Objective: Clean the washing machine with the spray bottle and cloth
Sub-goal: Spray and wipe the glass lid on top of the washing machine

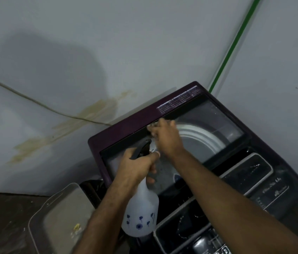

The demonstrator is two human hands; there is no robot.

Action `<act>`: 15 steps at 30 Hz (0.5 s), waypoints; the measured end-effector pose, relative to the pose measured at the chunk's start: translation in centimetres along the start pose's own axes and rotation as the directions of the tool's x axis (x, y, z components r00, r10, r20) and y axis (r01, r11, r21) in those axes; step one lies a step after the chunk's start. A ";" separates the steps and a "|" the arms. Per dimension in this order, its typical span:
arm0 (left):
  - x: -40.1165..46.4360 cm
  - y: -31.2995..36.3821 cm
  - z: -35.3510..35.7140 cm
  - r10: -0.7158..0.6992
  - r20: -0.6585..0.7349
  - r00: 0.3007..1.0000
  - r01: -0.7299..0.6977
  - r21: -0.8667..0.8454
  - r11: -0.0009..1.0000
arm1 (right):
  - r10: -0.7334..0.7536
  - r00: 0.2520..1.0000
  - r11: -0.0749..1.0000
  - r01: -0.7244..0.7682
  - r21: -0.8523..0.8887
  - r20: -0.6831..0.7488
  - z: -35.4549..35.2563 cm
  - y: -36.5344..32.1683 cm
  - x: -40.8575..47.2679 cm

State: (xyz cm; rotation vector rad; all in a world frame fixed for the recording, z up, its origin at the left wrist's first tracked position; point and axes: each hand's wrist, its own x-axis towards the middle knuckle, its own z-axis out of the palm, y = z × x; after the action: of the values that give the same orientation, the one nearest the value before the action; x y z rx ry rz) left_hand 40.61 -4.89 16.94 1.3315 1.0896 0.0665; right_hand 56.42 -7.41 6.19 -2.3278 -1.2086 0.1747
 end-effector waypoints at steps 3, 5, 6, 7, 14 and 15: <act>0.6 -0.1 1.3 -0.005 -0.013 1.000 0.006 0.018 1.000 | -0.136 0.981 0.989 0.142 -0.039 0.135 -0.7 -0.6 -2.4; 1.2 -0.1 2.0 -0.022 -0.034 0.999 0.022 0.016 1.000 | -0.218 0.967 0.974 0.223 -0.023 0.133 -2.4 1.5 -4.5; 1.4 -0.1 2.2 -0.029 -0.041 0.999 0.029 0.009 1.000 | -0.201 0.976 0.979 0.204 -0.022 0.087 -3.6 2.7 -5.0; 1.5 0.0 2.6 -0.033 -0.048 0.998 0.034 0.001 0.999 | -0.158 0.987 0.986 0.159 -0.045 0.019 -4.6 4.1 -5.1; 2.7 1.0 5.5 0.013 -0.083 0.996 -0.014 -0.005 1.000 | 0.359 0.918 0.933 -0.350 0.083 -0.166 -6.6 9.1 -0.3; 2.8 1.2 6.1 0.025 -0.070 0.997 -0.025 0.005 1.000 | 0.343 0.929 0.936 -0.325 0.138 -0.139 -6.3 8.0 -0.3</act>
State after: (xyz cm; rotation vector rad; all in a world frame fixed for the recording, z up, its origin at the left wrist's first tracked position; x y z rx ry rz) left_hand 46.79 -7.34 15.35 1.3549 1.1325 0.1306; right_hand 64.20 -13.84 7.63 -2.3803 -0.6988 0.1639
